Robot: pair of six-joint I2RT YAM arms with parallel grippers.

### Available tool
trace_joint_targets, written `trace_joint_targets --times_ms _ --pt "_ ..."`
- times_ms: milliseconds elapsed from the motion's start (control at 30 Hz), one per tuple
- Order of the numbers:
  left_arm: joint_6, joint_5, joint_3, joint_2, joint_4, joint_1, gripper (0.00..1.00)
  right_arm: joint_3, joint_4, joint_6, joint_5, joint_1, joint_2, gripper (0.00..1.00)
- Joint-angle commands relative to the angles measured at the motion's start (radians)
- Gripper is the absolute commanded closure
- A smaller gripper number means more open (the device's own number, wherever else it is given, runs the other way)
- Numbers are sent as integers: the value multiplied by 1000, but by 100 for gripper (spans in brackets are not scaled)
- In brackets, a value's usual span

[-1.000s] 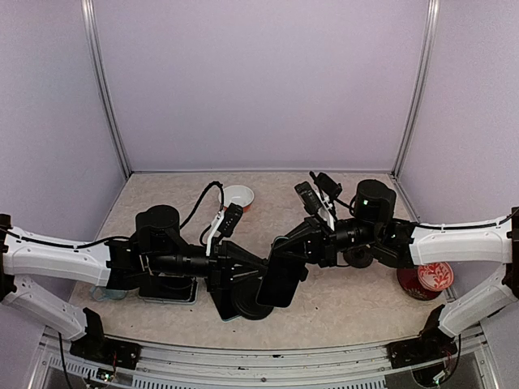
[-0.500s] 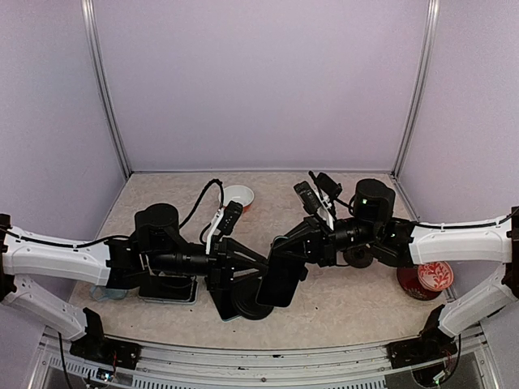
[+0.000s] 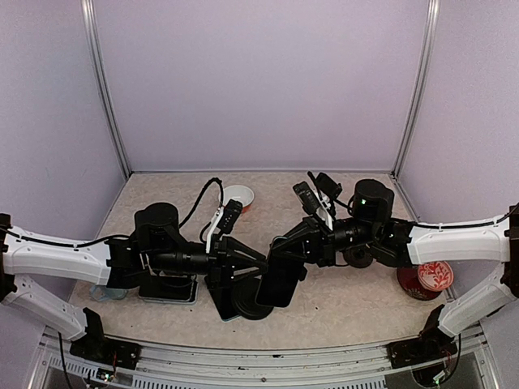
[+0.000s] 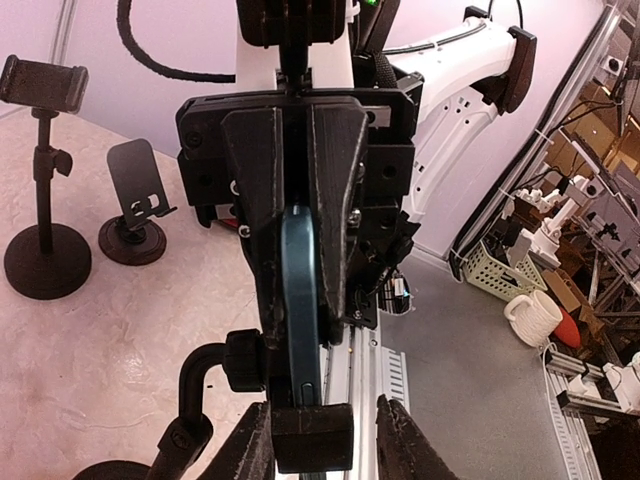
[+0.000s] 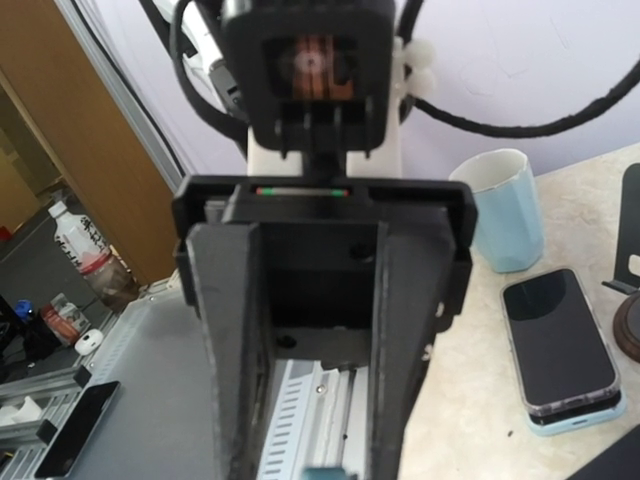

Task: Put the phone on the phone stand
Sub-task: Install the phone onto the phone stand.

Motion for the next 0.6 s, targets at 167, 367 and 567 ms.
trace_joint_targets --times_ms 167,367,567 --pt "11 28 26 6 85 -5 74 -35 -79 -25 53 -20 45 100" --pt "5 27 17 -1 92 -5 83 -42 -71 -19 54 -18 43 100" --pt "-1 25 6 -9 100 -5 88 -49 -68 -16 57 -17 40 100"
